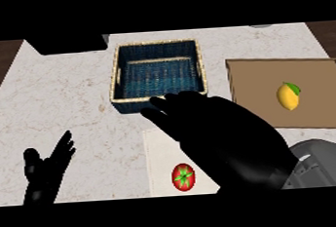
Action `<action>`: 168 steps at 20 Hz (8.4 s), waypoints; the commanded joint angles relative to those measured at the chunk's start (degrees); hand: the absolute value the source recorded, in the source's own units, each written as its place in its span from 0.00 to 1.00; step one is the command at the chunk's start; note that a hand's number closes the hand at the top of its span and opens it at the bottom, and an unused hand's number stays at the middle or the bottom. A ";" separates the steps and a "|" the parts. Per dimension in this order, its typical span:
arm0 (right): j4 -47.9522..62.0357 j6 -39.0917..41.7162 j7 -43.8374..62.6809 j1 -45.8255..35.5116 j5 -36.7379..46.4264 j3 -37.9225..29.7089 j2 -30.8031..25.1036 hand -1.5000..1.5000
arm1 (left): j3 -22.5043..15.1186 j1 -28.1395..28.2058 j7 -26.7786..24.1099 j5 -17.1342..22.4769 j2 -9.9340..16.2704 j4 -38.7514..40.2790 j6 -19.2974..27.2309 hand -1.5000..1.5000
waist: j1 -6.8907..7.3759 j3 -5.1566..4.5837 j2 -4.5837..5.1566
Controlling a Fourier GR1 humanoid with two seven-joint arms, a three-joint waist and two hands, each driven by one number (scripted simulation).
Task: Pick the tomato from the placemat and place it in the basket
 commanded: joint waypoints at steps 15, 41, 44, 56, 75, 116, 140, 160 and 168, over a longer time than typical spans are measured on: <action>-10.19 -0.20 11.20 5.59 -5.75 3.39 -3.80 0.00 | -0.35 -1.83 4.34 -2.68 -2.45 2.28 -0.34 0.50 | 1.49 -0.19 1.10; 4.52 -2.35 -11.98 27.11 28.29 10.99 4.22 0.00 | 4.18 1.47 4.91 -4.91 -3.93 0.70 -4.31 0.50 | 1.85 -0.14 1.22; 11.26 -1.10 -13.01 25.82 30.69 10.73 9.44 0.00 | 2.00 -1.42 10.89 -7.77 -6.02 -3.13 -0.89 0.50 | 1.98 -0.14 1.25; 20.21 -2.17 -21.58 29.10 40.05 8.74 15.46 0.00 | 6.97 1.49 6.85 -7.02 -4.92 -0.69 -7.50 0.50 | 2.16 -0.15 1.25; 28.53 -1.15 -27.82 34.57 50.26 7.69 19.35 0.00 | 9.23 1.79 6.84 -10.34 -7.82 -0.01 -9.03 0.50 | 2.02 -0.15 1.22; 21.09 -46.14 17.53 1.42 54.21 -0.04 28.35 1.00 | 7.82 -3.18 7.99 -13.94 -9.95 0.96 -11.79 0.50 | 8.11 -0.41 0.87; 57.18 -44.19 23.45 -35.26 50.38 -20.00 28.34 1.00 | 8.74 -1.45 6.36 -14.84 -11.15 1.82 -10.44 0.50 | 5.46 -0.45 1.78; 70.84 -67.62 3.56 -26.95 35.32 -24.58 28.36 1.00 | 10.47 -2.14 8.37 -14.83 -11.94 1.57 -9.76 0.50 | 4.54 -0.26 1.91; 79.87 -60.14 7.26 -27.18 43.85 -21.39 28.36 1.00 | 11.16 0.28 6.26 -14.99 -11.33 1.51 -11.12 0.50 | 3.06 -0.24 1.50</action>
